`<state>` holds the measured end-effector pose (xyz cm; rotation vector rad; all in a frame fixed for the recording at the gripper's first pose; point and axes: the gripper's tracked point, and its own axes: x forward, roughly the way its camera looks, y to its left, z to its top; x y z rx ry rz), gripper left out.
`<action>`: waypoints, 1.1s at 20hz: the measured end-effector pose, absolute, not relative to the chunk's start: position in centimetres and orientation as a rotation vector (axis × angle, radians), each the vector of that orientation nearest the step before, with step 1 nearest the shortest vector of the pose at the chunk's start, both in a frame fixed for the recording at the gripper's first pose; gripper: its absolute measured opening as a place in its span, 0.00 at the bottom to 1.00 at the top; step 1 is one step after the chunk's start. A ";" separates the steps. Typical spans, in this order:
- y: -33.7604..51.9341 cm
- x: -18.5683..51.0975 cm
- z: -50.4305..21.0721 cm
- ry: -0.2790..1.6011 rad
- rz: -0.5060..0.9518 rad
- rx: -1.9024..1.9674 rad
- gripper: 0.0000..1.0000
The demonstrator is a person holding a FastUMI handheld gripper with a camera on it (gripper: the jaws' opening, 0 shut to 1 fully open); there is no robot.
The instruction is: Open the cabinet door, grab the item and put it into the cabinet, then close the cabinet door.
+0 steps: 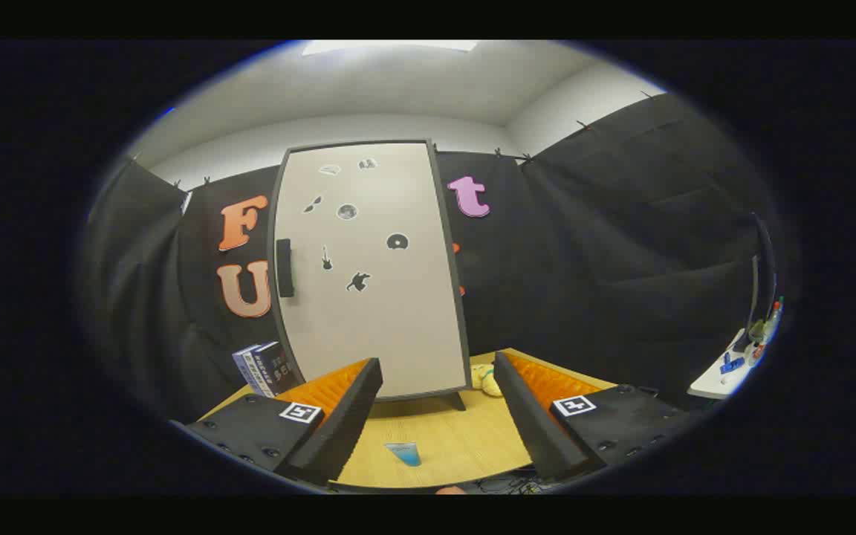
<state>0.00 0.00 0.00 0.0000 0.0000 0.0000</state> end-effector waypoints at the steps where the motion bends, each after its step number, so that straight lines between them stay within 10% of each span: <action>1: 0.3 0.0 0.2 -0.008 -0.006 0.002 0.97; 22: 6.1 1.0 5.8 -0.022 0.055 0.021 0.97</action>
